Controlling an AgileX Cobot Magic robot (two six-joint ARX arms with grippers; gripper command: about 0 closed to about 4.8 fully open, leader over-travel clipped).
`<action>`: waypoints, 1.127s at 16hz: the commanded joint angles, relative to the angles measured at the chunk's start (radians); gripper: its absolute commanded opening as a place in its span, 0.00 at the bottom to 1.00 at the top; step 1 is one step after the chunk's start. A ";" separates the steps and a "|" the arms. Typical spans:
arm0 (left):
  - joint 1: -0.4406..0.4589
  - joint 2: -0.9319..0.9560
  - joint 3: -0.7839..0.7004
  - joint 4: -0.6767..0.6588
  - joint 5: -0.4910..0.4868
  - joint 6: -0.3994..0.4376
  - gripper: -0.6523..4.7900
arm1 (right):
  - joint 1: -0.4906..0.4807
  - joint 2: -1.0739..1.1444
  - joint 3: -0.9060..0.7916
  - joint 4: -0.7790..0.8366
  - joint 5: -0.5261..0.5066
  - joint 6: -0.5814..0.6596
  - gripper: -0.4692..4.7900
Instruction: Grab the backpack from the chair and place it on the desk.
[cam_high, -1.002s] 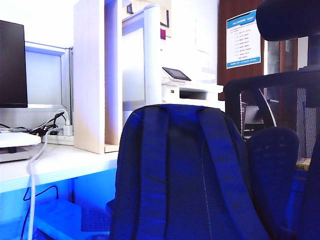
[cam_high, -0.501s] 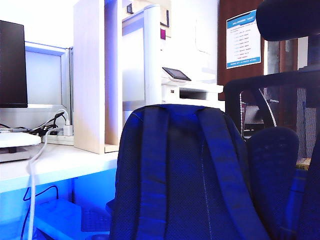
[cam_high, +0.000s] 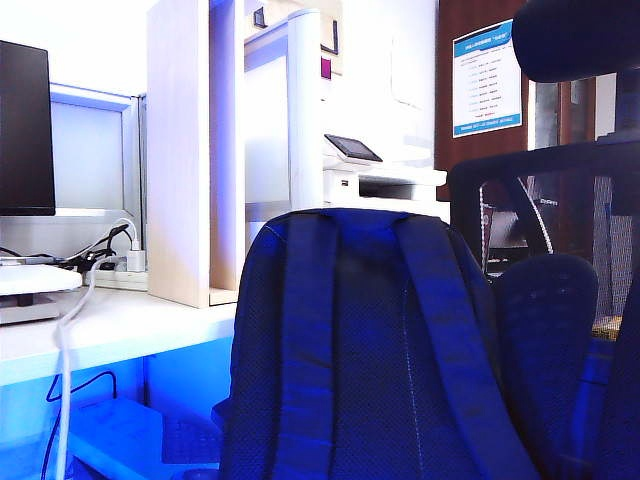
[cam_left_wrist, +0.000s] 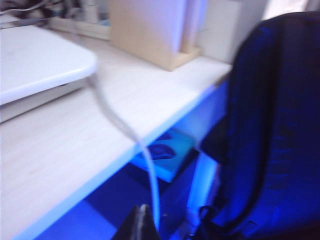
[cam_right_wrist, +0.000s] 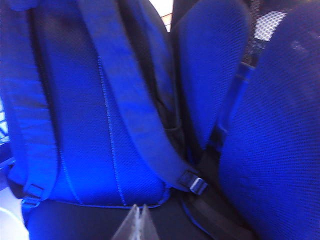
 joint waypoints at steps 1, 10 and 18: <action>0.001 0.000 -0.001 -0.014 0.087 0.000 0.11 | 0.000 -0.002 -0.001 0.018 -0.014 0.000 0.08; 0.000 0.009 0.219 0.169 0.284 -0.124 0.25 | 0.000 -0.002 0.011 0.264 -0.062 0.217 0.09; 0.000 0.702 0.670 0.329 0.512 -0.135 1.00 | 0.000 0.002 0.231 0.298 -0.147 0.249 0.54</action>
